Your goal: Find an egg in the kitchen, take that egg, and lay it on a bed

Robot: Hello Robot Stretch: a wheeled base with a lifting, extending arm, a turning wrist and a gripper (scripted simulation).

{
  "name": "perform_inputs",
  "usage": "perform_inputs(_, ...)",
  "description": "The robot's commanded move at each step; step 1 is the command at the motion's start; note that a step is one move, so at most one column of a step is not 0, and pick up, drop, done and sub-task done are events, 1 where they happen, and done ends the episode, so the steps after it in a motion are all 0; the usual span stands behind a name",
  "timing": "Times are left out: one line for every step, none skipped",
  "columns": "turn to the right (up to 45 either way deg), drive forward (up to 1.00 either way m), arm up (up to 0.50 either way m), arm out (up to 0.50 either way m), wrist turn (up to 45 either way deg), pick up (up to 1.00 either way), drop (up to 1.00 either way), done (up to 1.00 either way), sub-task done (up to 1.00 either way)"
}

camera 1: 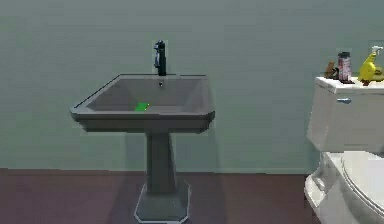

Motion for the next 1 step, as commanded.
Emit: perform_inputs(-45.0, 0.00, 0.00, 0.00, 0.0, 0.00, 0.00, 0.00, 0.00)
